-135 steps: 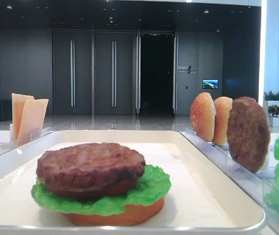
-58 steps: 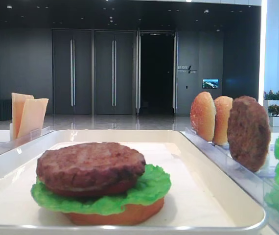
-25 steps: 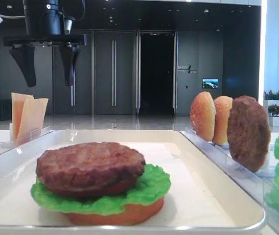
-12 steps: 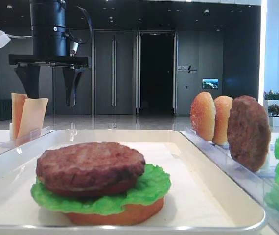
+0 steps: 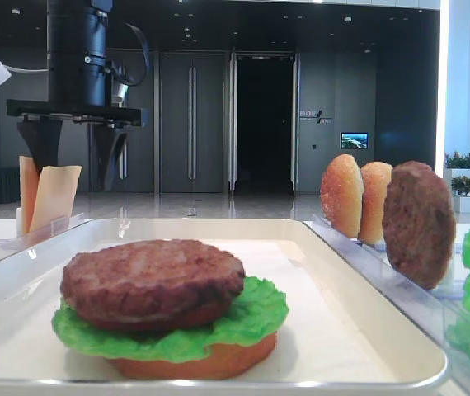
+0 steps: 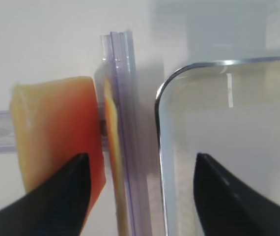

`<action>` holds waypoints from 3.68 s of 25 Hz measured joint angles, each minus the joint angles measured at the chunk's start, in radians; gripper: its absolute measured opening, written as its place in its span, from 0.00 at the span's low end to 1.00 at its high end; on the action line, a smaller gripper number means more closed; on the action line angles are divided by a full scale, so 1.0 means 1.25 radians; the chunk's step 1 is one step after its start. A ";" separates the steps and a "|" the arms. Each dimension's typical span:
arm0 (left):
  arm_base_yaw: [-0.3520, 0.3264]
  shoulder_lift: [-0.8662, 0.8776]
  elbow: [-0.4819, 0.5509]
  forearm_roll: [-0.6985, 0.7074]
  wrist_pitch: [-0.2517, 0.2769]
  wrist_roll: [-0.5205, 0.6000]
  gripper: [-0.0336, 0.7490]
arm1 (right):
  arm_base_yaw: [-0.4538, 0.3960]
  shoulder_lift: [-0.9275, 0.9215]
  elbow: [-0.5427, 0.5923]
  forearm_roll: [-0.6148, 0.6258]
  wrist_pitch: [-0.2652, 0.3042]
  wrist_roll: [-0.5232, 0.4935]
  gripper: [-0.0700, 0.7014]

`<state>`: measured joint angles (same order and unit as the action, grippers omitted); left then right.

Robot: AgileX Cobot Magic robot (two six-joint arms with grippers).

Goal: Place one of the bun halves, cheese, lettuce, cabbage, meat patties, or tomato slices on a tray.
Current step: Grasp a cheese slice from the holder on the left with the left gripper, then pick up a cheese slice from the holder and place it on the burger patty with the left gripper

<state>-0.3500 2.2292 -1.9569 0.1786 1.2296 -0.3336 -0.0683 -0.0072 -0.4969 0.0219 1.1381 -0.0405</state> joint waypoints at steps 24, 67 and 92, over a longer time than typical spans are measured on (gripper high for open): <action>-0.008 -0.151 0.017 -0.128 0.000 0.089 0.07 | 0.000 0.000 0.000 0.000 0.000 0.000 0.74; -0.028 -0.629 1.064 -1.160 -0.374 1.044 0.07 | 0.000 0.000 0.000 0.000 0.000 0.000 0.74; -0.028 -0.510 1.064 -1.224 -0.368 1.181 0.08 | 0.000 0.000 0.000 0.000 0.000 0.000 0.74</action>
<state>-0.3846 1.5913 -0.6266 -1.3511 0.7696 1.1430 -0.0683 -0.0072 -0.4969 0.0219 1.1381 -0.0405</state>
